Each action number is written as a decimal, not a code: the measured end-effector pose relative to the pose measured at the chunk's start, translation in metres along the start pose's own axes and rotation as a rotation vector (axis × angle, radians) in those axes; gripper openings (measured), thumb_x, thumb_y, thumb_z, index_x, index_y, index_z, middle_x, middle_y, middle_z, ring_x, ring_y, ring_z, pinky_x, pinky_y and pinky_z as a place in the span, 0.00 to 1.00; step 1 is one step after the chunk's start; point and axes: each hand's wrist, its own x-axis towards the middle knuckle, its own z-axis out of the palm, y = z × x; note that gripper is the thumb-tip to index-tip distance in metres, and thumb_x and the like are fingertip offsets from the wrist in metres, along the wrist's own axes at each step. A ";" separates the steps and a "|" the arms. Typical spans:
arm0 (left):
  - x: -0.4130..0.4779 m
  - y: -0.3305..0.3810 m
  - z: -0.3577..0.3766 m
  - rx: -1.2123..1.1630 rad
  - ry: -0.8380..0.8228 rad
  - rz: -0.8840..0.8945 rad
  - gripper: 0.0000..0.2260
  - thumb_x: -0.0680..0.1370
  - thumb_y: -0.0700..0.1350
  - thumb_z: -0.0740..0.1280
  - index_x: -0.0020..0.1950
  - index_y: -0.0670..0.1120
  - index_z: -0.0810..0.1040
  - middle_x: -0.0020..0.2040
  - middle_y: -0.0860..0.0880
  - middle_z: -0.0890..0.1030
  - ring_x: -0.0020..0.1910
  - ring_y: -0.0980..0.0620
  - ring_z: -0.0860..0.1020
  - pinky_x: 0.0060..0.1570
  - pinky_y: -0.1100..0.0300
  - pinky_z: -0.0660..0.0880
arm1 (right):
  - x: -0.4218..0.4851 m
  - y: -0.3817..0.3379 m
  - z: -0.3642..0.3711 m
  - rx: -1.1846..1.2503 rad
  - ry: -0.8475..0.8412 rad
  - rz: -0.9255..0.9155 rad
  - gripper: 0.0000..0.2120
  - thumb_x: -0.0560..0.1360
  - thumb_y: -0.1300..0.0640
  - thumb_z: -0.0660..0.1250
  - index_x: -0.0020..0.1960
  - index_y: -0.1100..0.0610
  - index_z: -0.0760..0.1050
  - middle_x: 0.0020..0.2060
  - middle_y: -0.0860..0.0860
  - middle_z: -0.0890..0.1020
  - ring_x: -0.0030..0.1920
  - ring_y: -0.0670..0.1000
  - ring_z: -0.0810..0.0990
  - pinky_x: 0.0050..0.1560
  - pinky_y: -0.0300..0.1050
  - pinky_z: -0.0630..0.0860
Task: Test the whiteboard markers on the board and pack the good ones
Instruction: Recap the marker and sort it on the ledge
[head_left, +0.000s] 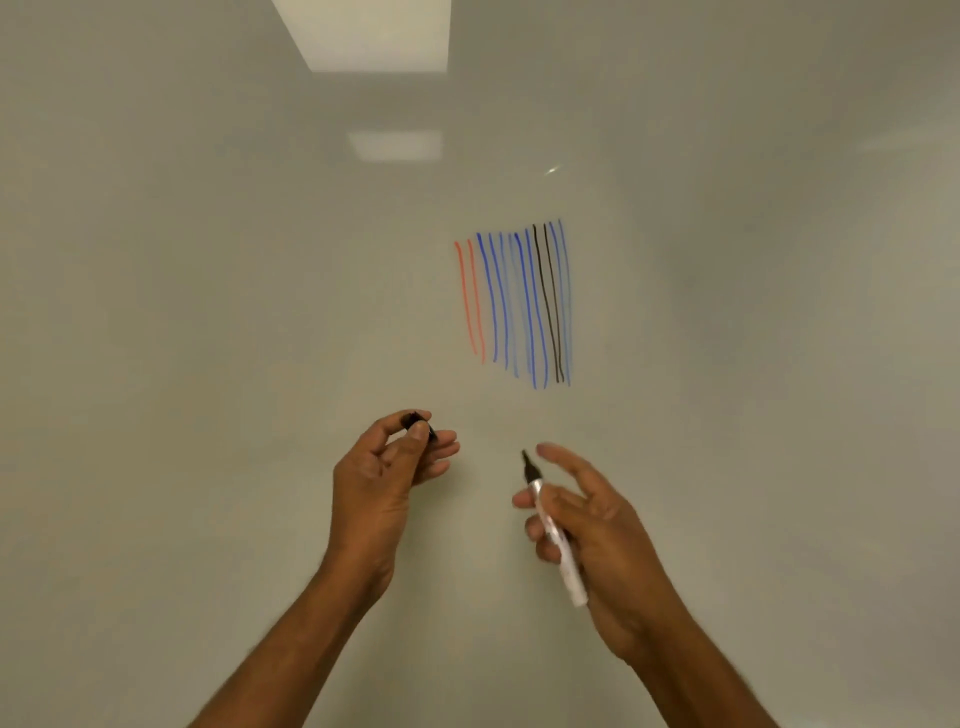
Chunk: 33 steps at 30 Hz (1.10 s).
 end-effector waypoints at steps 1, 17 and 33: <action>0.005 0.004 0.001 0.038 0.013 0.063 0.09 0.83 0.43 0.66 0.60 0.42 0.80 0.48 0.44 0.87 0.52 0.46 0.86 0.54 0.57 0.82 | 0.007 -0.009 -0.002 0.049 0.022 -0.058 0.13 0.80 0.65 0.63 0.61 0.55 0.79 0.45 0.60 0.84 0.35 0.51 0.77 0.34 0.39 0.74; 0.110 -0.001 0.020 0.741 0.062 0.692 0.24 0.85 0.49 0.58 0.81 0.48 0.62 0.82 0.51 0.59 0.82 0.57 0.54 0.77 0.70 0.51 | 0.089 -0.092 -0.014 -0.054 0.333 -0.566 0.14 0.82 0.50 0.60 0.55 0.57 0.81 0.42 0.55 0.87 0.51 0.53 0.84 0.58 0.49 0.77; 0.144 -0.024 0.022 0.849 0.094 0.921 0.13 0.85 0.46 0.56 0.62 0.42 0.75 0.79 0.46 0.67 0.82 0.48 0.57 0.81 0.55 0.52 | 0.165 -0.124 -0.007 -0.350 0.297 -0.891 0.06 0.79 0.54 0.69 0.54 0.54 0.80 0.46 0.49 0.83 0.48 0.51 0.82 0.49 0.46 0.81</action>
